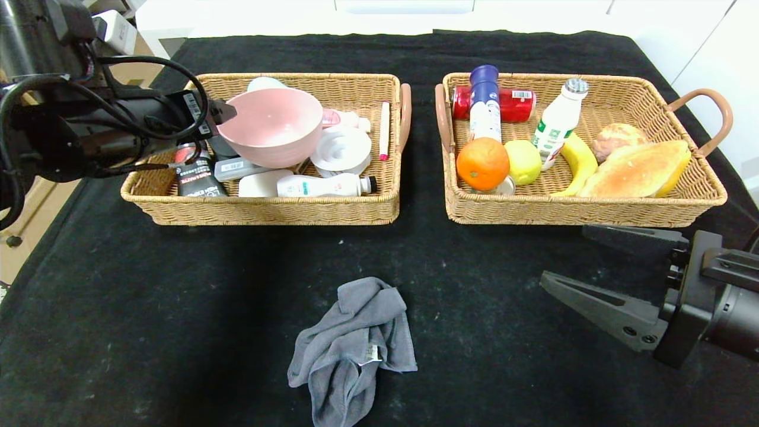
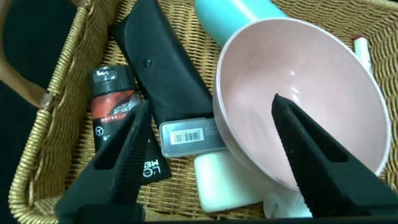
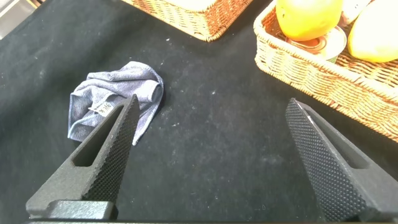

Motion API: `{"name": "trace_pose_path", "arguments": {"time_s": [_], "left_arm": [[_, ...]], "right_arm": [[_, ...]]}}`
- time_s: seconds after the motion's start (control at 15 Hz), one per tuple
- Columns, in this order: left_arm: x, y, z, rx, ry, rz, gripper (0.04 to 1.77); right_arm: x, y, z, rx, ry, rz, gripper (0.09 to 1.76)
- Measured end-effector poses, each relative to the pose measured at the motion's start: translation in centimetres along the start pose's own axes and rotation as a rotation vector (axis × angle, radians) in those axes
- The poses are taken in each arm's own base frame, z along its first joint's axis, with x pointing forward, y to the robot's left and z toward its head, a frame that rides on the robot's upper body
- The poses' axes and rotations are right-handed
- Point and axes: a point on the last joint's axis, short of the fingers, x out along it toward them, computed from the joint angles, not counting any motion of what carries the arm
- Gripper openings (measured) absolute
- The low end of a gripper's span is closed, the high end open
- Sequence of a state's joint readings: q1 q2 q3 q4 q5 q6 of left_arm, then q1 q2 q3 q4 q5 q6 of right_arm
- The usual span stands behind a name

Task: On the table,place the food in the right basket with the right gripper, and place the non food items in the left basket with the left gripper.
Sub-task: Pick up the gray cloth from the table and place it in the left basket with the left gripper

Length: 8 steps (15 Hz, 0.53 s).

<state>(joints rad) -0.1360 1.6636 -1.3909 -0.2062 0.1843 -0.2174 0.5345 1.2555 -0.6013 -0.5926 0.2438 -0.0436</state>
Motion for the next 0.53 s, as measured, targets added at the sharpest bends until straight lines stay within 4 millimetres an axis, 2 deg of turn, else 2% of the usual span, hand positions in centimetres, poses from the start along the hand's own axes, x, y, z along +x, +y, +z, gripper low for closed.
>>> {"name": "trace_pose_path", "arguments": {"time_s": [0.53], "left_arm": [[-5.5, -1.6, -1.1, 0.038, 0.047, -0.103, 1.61]], "right_arm": [[0.0, -0.2, 0.0, 0.000, -0.001, -0.008, 1.71]]}}
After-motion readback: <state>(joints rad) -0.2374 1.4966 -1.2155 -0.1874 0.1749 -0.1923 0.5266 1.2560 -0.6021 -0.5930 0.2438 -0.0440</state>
